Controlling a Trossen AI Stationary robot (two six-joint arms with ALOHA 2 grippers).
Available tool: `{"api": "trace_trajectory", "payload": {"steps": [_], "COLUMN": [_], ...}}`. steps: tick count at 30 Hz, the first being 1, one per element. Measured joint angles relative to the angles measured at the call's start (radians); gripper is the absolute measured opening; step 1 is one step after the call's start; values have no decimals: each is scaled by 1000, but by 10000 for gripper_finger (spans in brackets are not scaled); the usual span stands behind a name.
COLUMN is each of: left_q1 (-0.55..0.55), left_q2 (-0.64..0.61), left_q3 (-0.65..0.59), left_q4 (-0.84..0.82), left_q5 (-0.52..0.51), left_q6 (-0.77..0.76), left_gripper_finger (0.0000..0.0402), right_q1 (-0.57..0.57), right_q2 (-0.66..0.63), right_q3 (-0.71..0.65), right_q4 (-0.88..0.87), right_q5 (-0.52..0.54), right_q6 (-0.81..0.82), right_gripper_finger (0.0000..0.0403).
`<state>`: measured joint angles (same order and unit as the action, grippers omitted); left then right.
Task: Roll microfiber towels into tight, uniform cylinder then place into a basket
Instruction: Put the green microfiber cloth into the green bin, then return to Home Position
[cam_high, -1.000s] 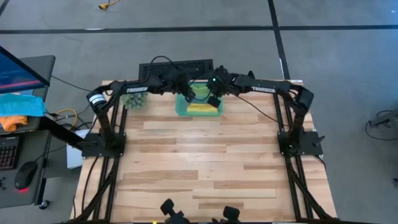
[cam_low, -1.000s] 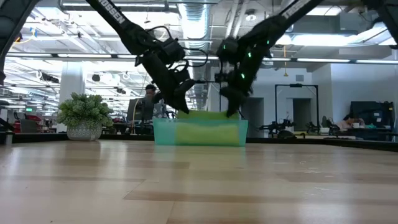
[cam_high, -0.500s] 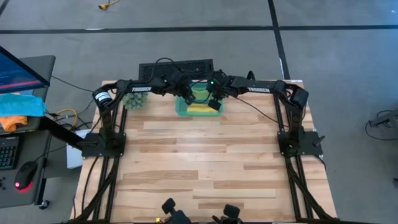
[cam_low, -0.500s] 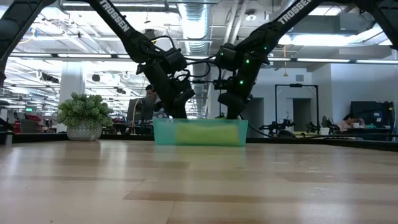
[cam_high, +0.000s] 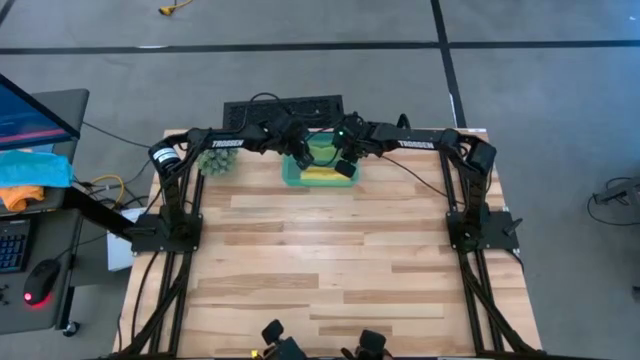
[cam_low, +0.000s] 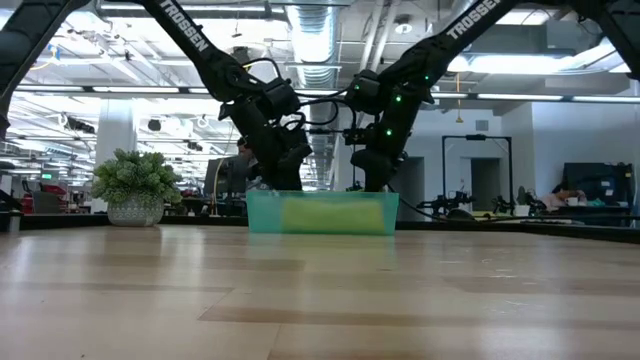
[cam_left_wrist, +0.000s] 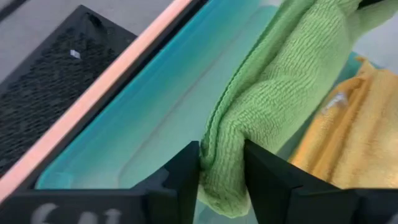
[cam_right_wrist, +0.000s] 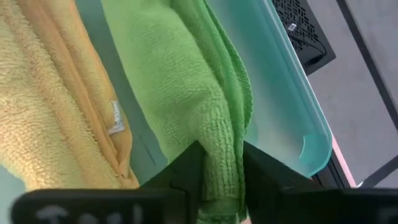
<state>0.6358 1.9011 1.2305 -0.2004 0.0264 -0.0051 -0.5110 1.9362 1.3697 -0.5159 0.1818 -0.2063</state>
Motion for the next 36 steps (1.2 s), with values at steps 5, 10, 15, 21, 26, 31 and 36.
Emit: {"api": "trace_trajectory", "payload": {"steps": [5,10,15,21,26,31,36], "left_q1": [0,5,16,20,-2,-72,-162], "left_q2": [0,-4,-37,-143,-275,-442,-639], "left_q3": [0,0,0,0,-12,-112,-277], "left_q4": [-10,-36,-59,-135,-236,-260,-216], "left_q5": [35,14,2,1,-13,-12,-7], "left_q6": [1,5,12,23,38,43,-7], "left_gripper_finger": [134,141,141,142,142,142,142], "right_q1": [0,0,3,14,45,106,198], "right_q2": [0,0,0,-63,-212,-423,-630], "right_q3": [0,6,42,77,37,-124,-353], "right_q4": [2,-5,-31,-113,-188,-175,-106], "right_q5": [3,2,3,2,1,-2,-1], "right_q6": [4,24,16,-2,-3,43,132], "right_gripper_finger": [170,218,226,207,194,186,183]}}
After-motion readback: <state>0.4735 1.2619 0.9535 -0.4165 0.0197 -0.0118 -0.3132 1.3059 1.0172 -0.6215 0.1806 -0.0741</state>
